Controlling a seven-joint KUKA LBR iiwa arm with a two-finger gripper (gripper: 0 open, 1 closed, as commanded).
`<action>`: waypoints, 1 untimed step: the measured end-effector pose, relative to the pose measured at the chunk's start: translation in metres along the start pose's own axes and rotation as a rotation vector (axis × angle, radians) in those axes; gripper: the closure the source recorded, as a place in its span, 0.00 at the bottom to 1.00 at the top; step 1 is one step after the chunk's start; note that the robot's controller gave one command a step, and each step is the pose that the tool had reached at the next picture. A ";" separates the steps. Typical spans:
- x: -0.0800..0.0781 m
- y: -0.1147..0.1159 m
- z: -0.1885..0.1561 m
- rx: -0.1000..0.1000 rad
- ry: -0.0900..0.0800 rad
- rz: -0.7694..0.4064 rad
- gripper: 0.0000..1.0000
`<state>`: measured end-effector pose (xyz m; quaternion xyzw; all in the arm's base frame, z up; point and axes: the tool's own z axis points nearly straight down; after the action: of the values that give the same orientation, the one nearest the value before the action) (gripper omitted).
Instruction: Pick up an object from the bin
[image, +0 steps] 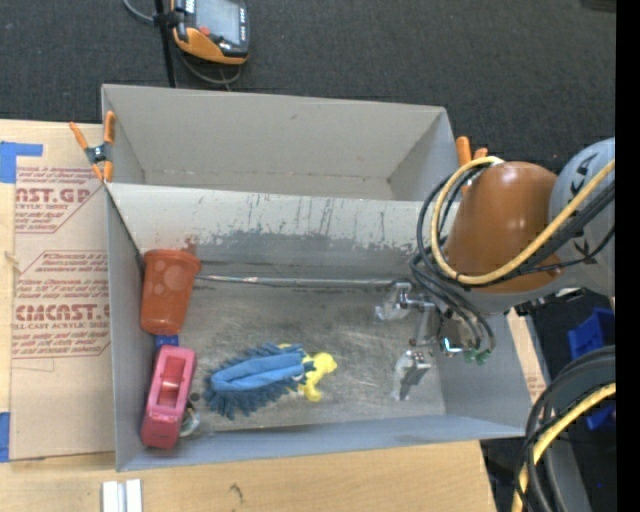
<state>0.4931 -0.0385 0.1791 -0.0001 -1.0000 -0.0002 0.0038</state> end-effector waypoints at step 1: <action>-0.001 0.000 -0.002 0.000 -0.003 0.000 0.00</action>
Offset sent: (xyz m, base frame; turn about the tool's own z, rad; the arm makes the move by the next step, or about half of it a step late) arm -0.0013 -0.0067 0.0191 -0.1844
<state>0.4937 -0.0385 0.1812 0.0001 -1.0000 0.0000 0.0022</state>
